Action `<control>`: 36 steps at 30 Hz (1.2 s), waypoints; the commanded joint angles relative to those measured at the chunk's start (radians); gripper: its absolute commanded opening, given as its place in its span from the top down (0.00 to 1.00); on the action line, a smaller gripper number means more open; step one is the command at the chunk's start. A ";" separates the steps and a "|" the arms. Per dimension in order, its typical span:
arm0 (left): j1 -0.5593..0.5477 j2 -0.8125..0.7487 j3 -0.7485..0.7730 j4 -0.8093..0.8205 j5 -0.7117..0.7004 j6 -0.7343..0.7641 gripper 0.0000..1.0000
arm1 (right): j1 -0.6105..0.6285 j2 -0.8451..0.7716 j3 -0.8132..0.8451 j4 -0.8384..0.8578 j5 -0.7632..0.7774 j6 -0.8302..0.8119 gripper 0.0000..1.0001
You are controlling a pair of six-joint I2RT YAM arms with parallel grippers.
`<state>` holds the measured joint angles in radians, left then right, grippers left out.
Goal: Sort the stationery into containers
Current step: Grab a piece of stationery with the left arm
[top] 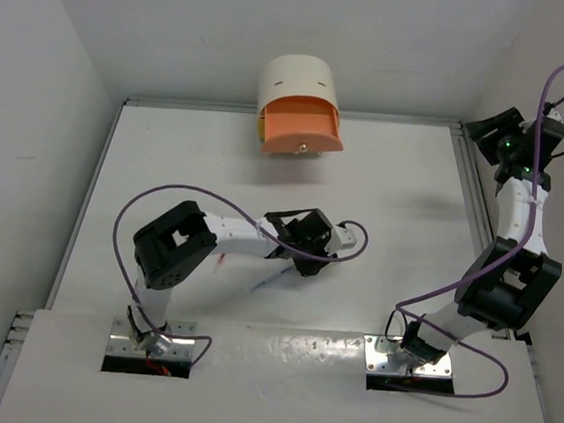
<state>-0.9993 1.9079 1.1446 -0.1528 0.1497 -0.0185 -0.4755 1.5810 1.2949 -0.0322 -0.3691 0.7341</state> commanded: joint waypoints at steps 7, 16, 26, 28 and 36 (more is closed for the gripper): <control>0.028 0.143 0.279 -0.439 -0.032 0.100 0.49 | 0.000 -0.059 0.004 0.008 -0.028 0.004 0.45; 0.034 0.310 0.595 -0.577 -0.071 0.118 0.60 | 0.000 -0.075 -0.005 0.008 -0.033 0.005 0.45; 0.014 0.402 0.712 -0.625 -0.117 0.071 0.71 | 0.000 -0.087 0.000 0.006 -0.036 -0.004 0.46; 0.011 0.396 0.707 -0.628 -0.119 0.071 0.79 | 0.000 -0.085 0.001 0.005 -0.037 -0.002 0.47; 0.108 0.026 0.454 -0.397 0.030 0.045 0.98 | 0.000 -0.124 -0.054 0.028 -0.073 0.002 0.48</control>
<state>-0.9516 2.1490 1.6466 -0.6559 0.1032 0.0471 -0.4755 1.5146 1.2705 -0.0425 -0.4088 0.7341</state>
